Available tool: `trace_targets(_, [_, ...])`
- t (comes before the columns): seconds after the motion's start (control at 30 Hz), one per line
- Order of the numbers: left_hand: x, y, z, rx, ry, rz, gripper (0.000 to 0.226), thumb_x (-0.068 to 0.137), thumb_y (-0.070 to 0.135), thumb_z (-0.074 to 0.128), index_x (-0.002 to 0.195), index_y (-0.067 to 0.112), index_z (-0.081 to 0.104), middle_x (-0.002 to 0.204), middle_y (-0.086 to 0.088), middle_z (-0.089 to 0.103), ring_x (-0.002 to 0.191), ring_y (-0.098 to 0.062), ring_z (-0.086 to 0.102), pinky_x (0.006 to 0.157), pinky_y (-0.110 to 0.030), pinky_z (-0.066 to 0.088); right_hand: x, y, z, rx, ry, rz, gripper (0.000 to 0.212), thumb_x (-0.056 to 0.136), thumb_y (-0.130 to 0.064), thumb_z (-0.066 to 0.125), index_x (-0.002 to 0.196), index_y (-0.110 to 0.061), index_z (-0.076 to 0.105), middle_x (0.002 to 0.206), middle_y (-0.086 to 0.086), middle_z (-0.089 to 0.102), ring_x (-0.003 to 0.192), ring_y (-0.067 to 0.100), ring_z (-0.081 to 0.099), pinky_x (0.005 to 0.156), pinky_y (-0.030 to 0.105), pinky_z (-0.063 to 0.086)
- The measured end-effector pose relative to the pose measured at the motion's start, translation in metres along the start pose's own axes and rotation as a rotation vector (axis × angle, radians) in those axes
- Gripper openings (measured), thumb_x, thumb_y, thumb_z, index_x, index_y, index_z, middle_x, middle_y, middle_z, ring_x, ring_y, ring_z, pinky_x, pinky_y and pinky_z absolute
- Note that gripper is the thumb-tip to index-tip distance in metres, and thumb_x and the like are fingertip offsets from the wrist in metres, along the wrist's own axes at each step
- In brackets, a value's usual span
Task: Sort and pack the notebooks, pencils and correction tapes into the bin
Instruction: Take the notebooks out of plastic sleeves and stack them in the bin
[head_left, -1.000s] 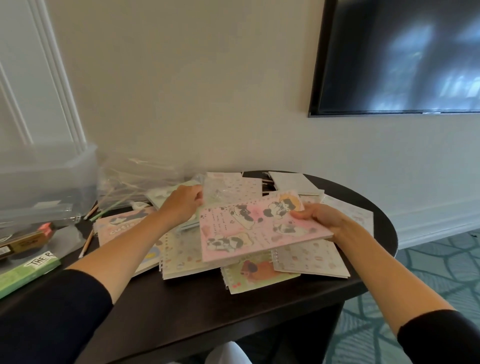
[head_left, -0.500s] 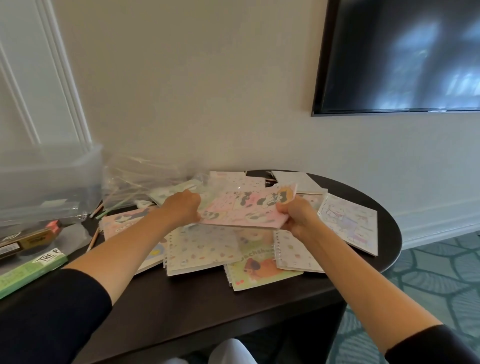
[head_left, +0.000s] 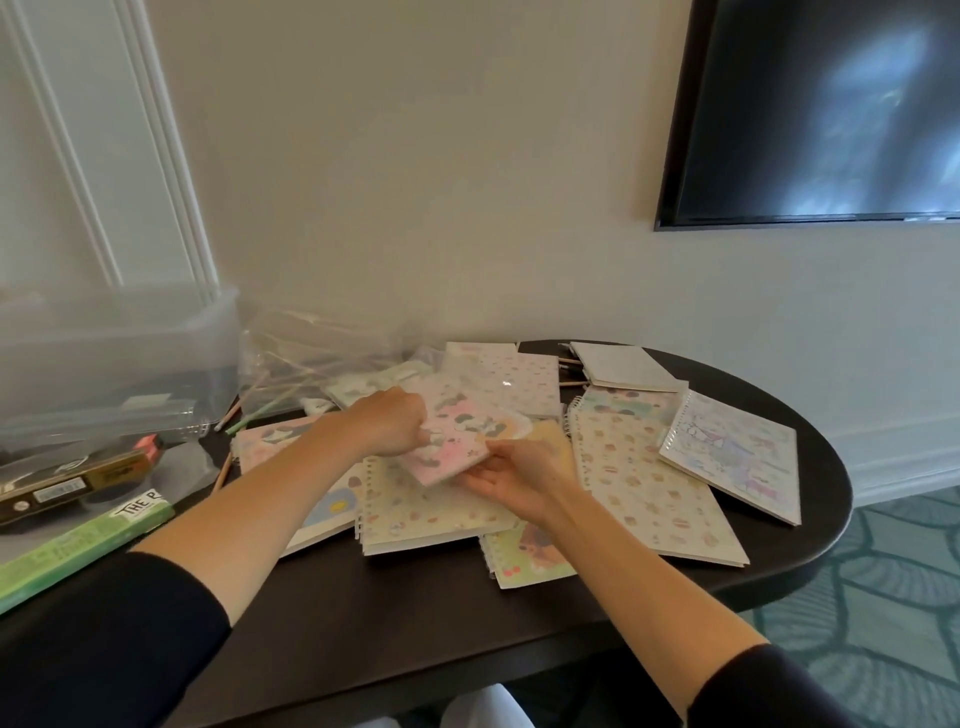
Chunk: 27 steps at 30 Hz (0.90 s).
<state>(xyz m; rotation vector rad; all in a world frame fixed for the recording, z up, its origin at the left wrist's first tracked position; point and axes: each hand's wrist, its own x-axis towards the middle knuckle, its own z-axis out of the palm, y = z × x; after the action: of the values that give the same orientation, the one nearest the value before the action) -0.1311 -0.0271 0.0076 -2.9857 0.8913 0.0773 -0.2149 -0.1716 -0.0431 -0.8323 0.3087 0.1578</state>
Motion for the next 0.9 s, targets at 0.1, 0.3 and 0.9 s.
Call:
trace_targets(0.1, [0.002,0.005,0.002,0.056,0.086,-0.016,0.029,0.089,0.032,0.052,0.072,0.013,0.040,0.075,-0.005,0.047,0.064,-0.020,0.043,0.056,-0.030,0.030,0.007,-0.008,-0.007,-0.068,0.087,-0.022,0.020,0.095,0.002,0.038,0.113,0.007,0.045,0.109,0.025,0.058,0.099,0.034,0.061,0.079,0.039,0.054])
trace_targets(0.3, [0.025,0.032,0.009,0.052,0.300,0.042,0.036,0.094,0.014,0.037,0.129,0.009,0.037,0.130,-0.012,0.041,0.115,-0.027,0.040,0.083,-0.035,0.035,0.018,-0.015,-0.008,-0.119,0.111,-0.120,0.025,0.093,0.014,0.031,0.095,0.003,0.053,0.104,0.023,0.062,0.098,0.038,0.061,0.059,0.040,0.057])
trace_targets(0.9, [0.050,0.015,0.011,-0.534,0.359,0.146,0.030,0.098,0.015,0.032,0.083,0.002,0.054,0.088,-0.021,0.060,0.083,-0.033,0.055,0.074,-0.042,0.041,0.084,-0.017,0.038,-0.184,0.080,-0.253,0.032,0.092,0.015,0.031,0.081,-0.002,0.056,0.079,0.015,0.059,0.073,0.025,0.059,0.047,0.026,0.055])
